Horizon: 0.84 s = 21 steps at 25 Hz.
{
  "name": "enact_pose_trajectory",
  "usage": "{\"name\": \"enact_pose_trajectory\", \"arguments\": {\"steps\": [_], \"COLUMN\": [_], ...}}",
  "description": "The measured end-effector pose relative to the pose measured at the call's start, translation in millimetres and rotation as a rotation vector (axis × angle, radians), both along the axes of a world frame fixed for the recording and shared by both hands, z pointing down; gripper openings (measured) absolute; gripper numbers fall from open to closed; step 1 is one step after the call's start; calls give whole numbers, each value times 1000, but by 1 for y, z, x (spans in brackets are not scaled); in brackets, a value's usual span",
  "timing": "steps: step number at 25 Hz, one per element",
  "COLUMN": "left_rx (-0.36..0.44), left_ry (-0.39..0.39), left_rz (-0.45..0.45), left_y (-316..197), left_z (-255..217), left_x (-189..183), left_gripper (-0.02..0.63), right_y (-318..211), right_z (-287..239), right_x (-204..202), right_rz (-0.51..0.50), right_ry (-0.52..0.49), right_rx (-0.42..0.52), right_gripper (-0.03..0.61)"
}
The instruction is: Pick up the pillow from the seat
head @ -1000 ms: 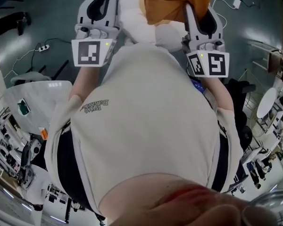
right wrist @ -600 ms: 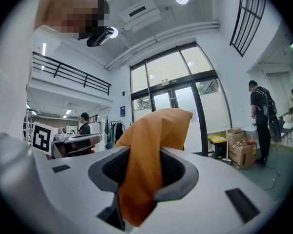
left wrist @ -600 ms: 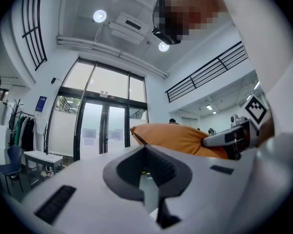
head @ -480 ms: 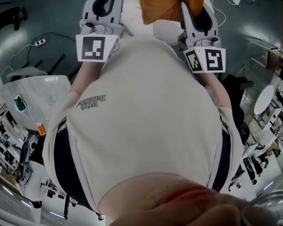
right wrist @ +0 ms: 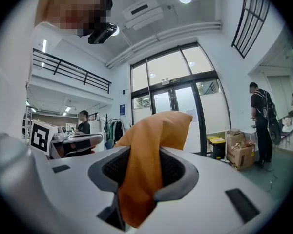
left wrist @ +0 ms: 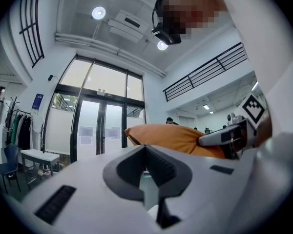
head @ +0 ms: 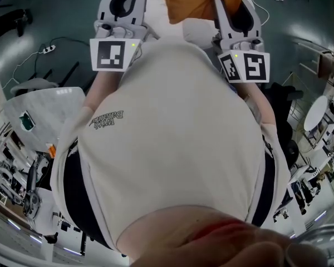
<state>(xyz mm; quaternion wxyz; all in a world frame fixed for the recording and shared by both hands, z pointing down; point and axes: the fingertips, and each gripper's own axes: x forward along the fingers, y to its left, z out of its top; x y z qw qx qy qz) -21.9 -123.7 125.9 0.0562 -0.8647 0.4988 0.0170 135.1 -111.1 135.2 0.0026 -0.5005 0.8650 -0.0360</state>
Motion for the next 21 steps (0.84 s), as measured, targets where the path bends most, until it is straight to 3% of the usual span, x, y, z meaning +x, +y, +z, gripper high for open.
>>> {"name": "enact_pose_trajectory", "arguments": {"steps": [15,21], "left_rx": [-16,11], "left_ry": [8,-39], "left_rz": [8,-18], "left_y": [9,12], "left_z": [2,3], "left_x": [-1,-1], "left_gripper": [9,9], "right_y": [9,12], "right_z": [-5,-9], "right_x": [-9,-9], "right_rz": [-15,-26], "right_ry": [5,-1], "right_rx": [9,-1], "right_gripper": [164,166]}}
